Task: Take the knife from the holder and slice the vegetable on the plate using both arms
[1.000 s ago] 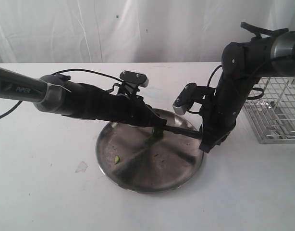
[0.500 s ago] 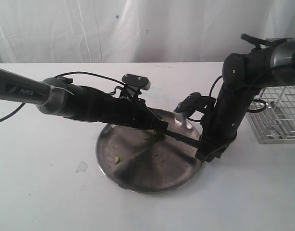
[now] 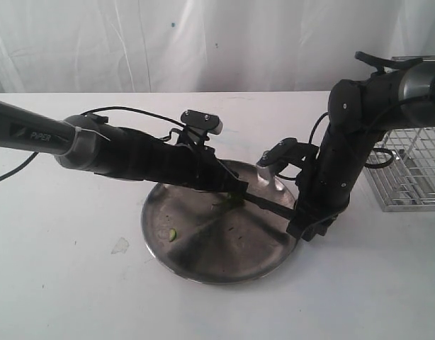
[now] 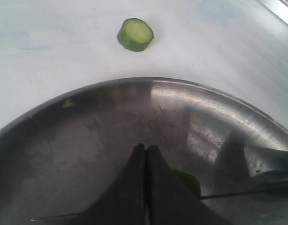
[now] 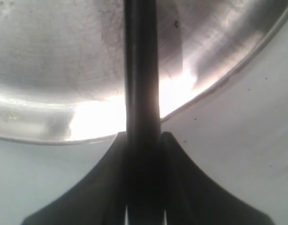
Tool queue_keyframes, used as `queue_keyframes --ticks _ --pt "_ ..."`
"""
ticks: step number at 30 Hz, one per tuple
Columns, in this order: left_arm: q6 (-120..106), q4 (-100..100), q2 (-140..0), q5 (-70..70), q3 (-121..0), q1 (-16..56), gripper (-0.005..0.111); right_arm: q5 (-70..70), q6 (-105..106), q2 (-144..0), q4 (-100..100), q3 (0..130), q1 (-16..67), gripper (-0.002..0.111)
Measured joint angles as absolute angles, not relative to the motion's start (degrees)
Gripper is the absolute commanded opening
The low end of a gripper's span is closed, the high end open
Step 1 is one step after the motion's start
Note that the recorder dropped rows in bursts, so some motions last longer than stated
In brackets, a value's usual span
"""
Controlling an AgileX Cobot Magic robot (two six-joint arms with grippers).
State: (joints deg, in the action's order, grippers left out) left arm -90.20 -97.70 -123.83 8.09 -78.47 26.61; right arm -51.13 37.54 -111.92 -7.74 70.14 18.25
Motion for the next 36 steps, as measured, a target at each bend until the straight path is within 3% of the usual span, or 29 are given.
queue_keyframes --ticks 15,24,36 --pt "-92.13 -93.43 -113.21 11.03 -80.44 26.61 0.000 -51.79 35.99 -111.92 -8.88 70.14 18.25 0.000" --pt "-96.14 -85.51 -116.39 20.17 -74.06 26.61 0.000 -51.79 35.99 -111.92 -9.02 70.14 18.25 0.000" --pt "-101.40 -96.00 -120.10 26.76 -74.06 26.61 0.000 -51.79 35.99 -111.92 -9.05 70.14 18.25 0.000"
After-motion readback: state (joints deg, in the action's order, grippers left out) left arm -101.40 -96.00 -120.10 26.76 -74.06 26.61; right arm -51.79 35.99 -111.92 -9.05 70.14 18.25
